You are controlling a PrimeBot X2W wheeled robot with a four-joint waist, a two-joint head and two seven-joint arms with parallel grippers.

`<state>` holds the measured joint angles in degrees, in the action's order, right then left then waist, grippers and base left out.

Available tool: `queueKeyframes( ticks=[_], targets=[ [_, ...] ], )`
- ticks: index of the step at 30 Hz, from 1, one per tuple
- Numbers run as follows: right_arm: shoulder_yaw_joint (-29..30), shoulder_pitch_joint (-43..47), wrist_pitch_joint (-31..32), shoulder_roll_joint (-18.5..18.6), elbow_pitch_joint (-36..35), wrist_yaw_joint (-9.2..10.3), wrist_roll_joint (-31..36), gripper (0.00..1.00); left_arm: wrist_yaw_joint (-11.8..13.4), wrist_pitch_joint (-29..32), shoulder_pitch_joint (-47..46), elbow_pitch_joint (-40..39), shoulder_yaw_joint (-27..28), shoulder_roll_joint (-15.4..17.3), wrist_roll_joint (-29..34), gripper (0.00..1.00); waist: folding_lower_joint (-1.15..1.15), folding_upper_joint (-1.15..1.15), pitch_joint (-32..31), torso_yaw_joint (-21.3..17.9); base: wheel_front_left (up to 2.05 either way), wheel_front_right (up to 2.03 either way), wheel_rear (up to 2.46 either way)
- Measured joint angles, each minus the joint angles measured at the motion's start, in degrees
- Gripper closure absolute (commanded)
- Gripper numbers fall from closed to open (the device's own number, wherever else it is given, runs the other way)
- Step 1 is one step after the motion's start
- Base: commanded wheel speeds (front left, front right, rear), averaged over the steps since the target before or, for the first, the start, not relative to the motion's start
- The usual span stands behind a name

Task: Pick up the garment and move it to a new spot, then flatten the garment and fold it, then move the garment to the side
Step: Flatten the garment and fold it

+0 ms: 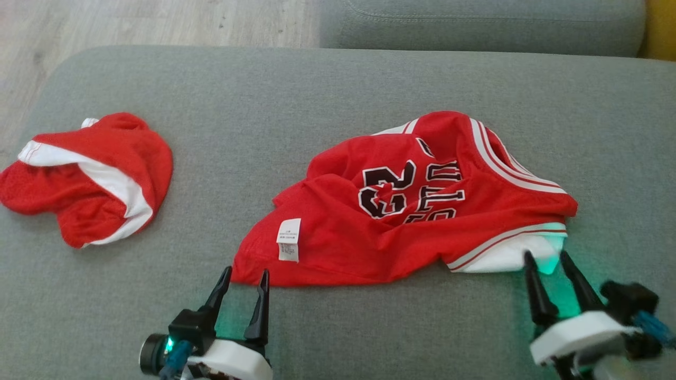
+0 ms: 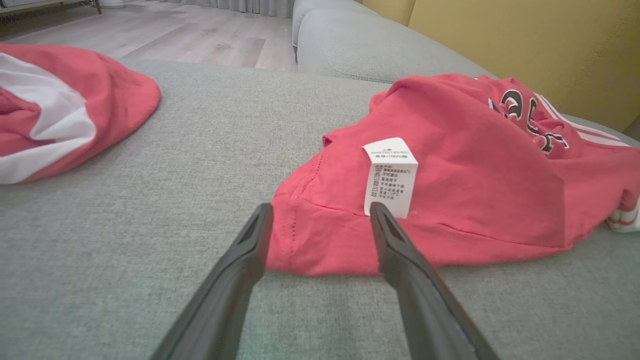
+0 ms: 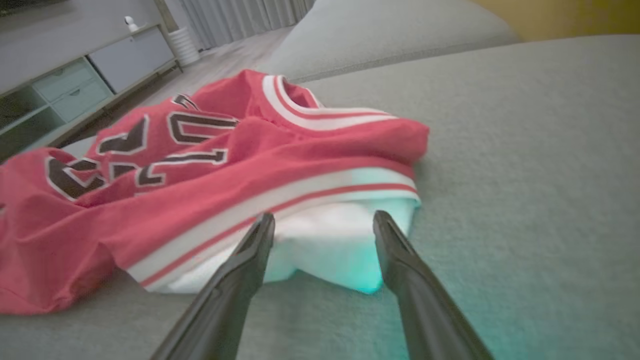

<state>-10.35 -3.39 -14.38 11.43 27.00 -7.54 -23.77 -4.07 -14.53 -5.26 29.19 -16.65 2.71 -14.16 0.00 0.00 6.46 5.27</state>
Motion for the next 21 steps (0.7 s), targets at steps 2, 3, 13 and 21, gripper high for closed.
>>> queueKeyframes(
  ticks=[2, 3, 13, 21],
  targets=[
    [2.3, 0.9, 0.0, -0.3, 1.6, 0.0, 0.9, 0.0, 0.0, 0.0, 0.0, 0.0, 0.0, 0.0, 0.0, 0.0, 0.0, 0.0, 0.0, 0.3, 0.0, 0.0, 0.0],
    [3.6, 1.3, 0.0, -0.5, 2.4, 0.0, 1.5, 0.0, 0.0, 0.0, 0.0, 0.0, 0.0, 0.0, 0.0, 0.0, 0.0, 0.0, 0.0, 0.4, 0.0, 0.0, 0.0],
    [5.2, 0.3, 0.0, -3.7, 7.3, 0.0, 2.7, 0.0, 0.0, 0.0, 0.6, 0.0, 0.0, 0.0, 0.1, 0.0, 0.0, 0.0, 0.9, 0.8, 0.0, 0.0, 0.0],
    [3.1, -4.6, 0.0, -3.7, 11.0, 0.0, 0.2, 1.0, 0.0, 0.0, 0.5, 0.1, 0.5, 0.0, 0.7, 0.0, 0.0, 0.0, 1.4, 0.7, 0.0, 0.0, 0.0]
  ],
)
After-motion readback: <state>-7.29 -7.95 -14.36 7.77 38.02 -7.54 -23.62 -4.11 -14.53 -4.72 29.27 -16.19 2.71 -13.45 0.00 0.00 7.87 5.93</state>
